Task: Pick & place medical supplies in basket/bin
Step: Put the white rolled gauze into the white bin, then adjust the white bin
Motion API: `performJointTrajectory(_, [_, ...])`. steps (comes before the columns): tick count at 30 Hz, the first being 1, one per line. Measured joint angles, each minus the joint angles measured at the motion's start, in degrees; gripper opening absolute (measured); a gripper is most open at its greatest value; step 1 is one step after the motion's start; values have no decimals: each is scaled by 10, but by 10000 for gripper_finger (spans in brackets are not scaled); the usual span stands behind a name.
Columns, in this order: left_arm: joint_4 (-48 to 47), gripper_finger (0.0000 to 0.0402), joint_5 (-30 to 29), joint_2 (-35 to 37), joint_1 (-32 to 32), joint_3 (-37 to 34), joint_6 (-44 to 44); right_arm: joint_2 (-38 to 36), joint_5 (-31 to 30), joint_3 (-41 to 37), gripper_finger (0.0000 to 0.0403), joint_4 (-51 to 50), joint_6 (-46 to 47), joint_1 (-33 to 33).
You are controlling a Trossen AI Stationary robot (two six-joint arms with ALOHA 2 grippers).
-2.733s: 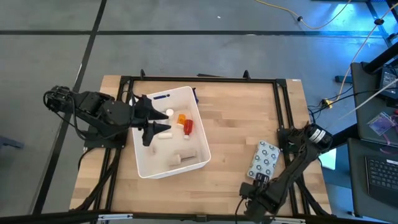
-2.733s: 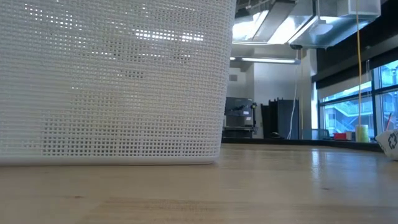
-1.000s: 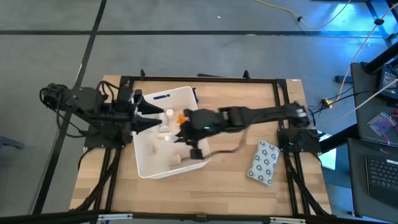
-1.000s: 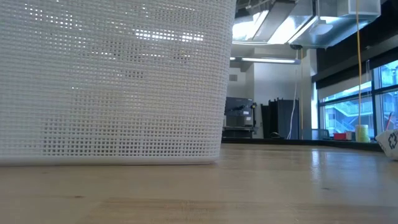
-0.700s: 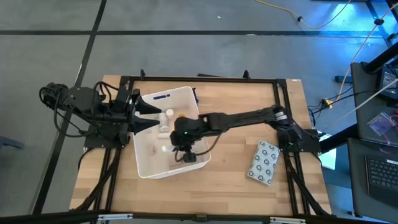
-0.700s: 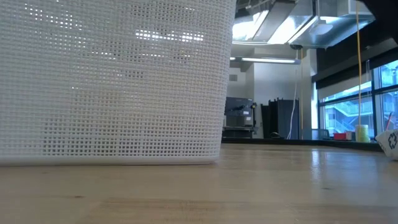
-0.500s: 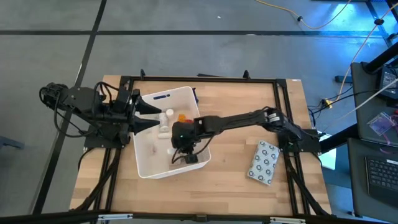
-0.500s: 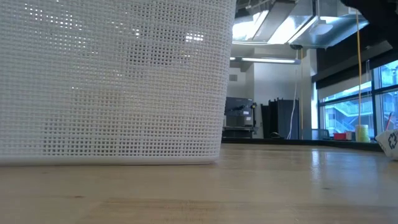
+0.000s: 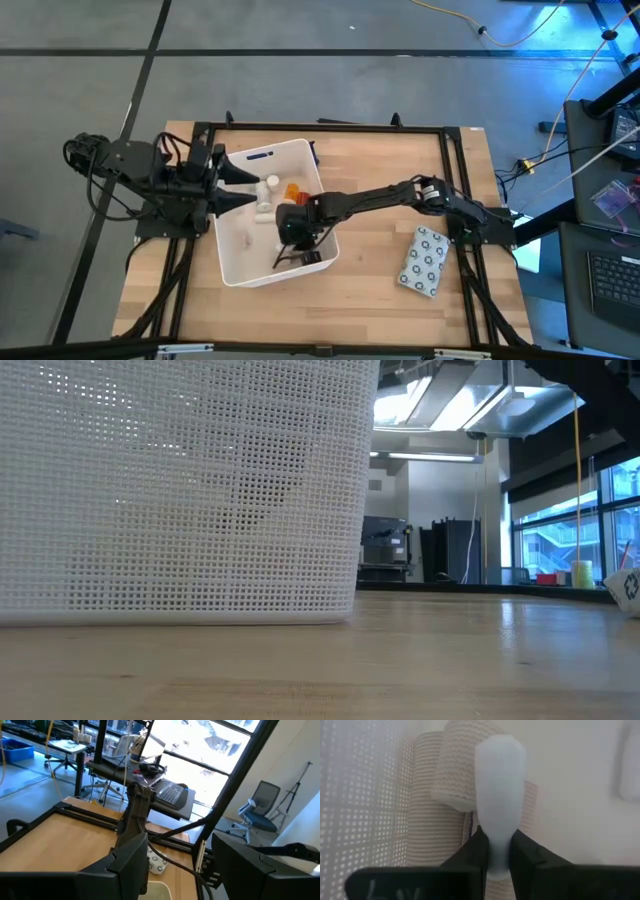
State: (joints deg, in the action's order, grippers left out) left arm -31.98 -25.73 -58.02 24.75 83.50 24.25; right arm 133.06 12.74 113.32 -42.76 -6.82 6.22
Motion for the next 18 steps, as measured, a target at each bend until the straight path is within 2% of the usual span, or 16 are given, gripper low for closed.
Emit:
performJointTrajectory(4, [-11, 214, 17, 0, 0, 0, 0, 1, 19, 0, 95, -5, -15, 0])
performJointTrajectory(11, [-18, 214, 18, -1, 0, 0, 5, 4, 38, 18, 213, -35, -12, 1])
performJointTrajectory(14, [-17, 214, 17, -1, 0, 0, 5, 4, 17, 58, 248, -70, -9, 1])
performJointTrajectory(18, [-17, 214, 14, -1, 0, 0, 4, 4, -20, 154, 272, -135, 10, 1])
